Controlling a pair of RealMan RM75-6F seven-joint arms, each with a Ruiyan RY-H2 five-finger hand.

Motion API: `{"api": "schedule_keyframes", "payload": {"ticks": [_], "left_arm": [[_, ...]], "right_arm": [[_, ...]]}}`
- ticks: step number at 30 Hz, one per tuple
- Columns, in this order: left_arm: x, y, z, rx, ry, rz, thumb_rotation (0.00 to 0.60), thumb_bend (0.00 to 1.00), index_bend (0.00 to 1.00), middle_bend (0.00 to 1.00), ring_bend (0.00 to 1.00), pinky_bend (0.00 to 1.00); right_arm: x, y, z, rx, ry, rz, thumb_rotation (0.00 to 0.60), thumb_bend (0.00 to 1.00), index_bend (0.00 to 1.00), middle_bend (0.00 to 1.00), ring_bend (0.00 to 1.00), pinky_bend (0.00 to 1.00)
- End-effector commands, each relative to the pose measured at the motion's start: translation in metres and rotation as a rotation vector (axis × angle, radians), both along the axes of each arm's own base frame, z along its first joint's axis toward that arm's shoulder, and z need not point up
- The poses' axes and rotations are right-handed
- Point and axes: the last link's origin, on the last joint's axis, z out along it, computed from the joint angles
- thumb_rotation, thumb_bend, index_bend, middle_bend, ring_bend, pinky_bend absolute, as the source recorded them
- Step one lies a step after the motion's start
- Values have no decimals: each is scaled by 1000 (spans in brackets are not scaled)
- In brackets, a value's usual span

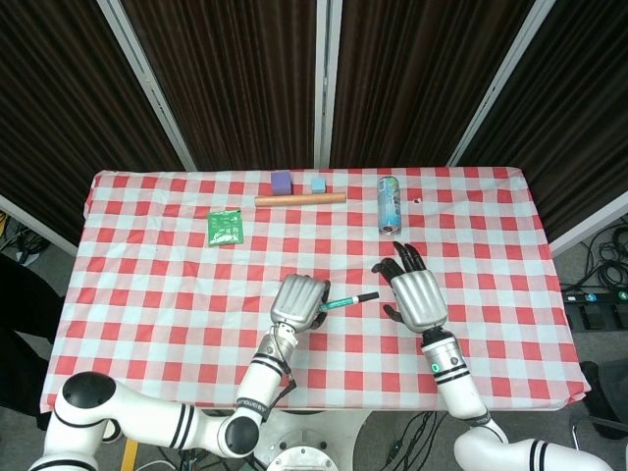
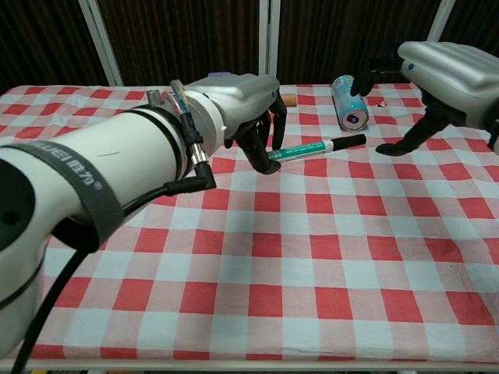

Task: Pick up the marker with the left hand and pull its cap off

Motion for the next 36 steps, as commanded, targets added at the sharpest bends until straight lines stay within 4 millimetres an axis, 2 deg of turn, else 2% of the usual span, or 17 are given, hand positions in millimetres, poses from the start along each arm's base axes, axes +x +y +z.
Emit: {"api": "schedule_keyframes", "payload": {"ticks": [1,14,36], "left_arm": [[1,1,1,0,-2,-1,600,405,562,588,514,546],[-1,2,0,-1,4,3,600,406,562,588,514,547],[-5,1,-3,-15,25,7,600,406,562,588,514,546]], "right_arm": [[6,-2,-8,27,2,15,600,73,369,307,51,103],[8,-5,-24,29,2,21,600,80,469,380,115,135],[8,-10,-42,41,-20,28,600,100,566,465,179,154]]}}
